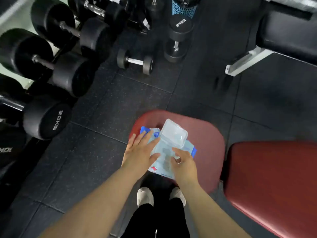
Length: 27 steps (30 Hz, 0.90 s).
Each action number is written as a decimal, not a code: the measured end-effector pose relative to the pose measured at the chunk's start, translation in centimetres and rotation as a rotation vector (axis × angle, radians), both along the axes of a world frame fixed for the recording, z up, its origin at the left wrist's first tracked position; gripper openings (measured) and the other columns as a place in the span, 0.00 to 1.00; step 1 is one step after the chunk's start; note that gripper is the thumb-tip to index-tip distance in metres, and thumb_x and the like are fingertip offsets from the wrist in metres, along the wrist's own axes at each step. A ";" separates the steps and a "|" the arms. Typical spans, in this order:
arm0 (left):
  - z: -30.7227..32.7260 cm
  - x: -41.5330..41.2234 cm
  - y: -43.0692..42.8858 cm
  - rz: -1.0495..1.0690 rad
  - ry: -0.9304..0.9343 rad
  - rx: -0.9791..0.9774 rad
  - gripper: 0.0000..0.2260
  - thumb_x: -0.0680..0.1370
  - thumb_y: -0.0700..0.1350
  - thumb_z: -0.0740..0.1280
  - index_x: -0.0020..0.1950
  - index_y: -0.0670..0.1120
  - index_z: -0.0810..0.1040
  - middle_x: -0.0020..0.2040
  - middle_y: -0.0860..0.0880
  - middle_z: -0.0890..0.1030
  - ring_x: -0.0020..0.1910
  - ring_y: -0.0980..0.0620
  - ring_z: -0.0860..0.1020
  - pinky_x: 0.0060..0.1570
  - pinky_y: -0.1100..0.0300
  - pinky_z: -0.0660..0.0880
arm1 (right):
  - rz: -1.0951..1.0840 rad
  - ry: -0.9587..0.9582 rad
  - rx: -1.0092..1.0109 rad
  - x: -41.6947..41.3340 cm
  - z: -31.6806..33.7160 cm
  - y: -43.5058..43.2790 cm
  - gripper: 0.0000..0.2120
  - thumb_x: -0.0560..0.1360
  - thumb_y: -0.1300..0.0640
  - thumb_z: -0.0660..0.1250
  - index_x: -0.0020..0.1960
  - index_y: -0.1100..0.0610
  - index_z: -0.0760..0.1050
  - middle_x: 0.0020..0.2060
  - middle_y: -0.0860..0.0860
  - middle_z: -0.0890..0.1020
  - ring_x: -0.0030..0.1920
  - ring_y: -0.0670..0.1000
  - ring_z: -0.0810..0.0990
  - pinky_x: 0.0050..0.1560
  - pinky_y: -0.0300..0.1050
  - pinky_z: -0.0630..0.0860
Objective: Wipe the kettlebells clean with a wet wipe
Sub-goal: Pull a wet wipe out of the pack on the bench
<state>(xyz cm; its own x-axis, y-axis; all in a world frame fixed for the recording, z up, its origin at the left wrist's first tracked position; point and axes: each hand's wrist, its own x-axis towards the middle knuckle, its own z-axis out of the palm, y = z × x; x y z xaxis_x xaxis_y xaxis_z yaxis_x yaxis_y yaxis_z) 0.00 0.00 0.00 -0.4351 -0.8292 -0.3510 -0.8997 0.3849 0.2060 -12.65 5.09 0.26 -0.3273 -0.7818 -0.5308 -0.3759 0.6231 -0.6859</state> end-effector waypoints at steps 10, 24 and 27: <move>-5.2 2.0 -0.4 -0.100 0.007 -0.262 0.38 0.55 0.58 0.77 0.61 0.51 0.66 0.61 0.46 0.78 0.63 0.47 0.64 0.51 0.44 0.76 | 0.123 0.220 -0.020 1.5 -4.0 -2.3 0.06 0.75 0.64 0.58 0.45 0.63 0.74 0.45 0.54 0.75 0.46 0.54 0.75 0.45 0.44 0.69; -4.7 2.1 -0.9 -0.099 -0.017 -0.153 0.46 0.50 0.68 0.73 0.63 0.48 0.67 0.62 0.45 0.77 0.64 0.47 0.63 0.56 0.45 0.74 | 0.525 0.543 0.063 1.6 -4.4 -3.0 0.18 0.43 0.55 0.80 0.21 0.52 0.70 0.19 0.45 0.72 0.22 0.46 0.72 0.20 0.32 0.63; -4.2 1.9 -0.6 -0.055 -0.012 -0.074 0.47 0.50 0.66 0.73 0.65 0.48 0.67 0.64 0.44 0.76 0.67 0.46 0.62 0.54 0.42 0.73 | 0.510 0.540 -0.033 1.3 -4.4 -2.5 0.16 0.50 0.59 0.78 0.24 0.55 0.70 0.22 0.47 0.73 0.24 0.47 0.74 0.18 0.34 0.62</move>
<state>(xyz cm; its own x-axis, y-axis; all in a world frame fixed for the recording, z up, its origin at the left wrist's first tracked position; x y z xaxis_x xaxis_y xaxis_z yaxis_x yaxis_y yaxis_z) 1.93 -0.62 -4.17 -0.4768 -0.8280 -0.2951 -0.8790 0.4475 0.1646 -11.34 2.57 -4.19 -0.1280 -0.9191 -0.3727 -0.9032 0.2632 -0.3390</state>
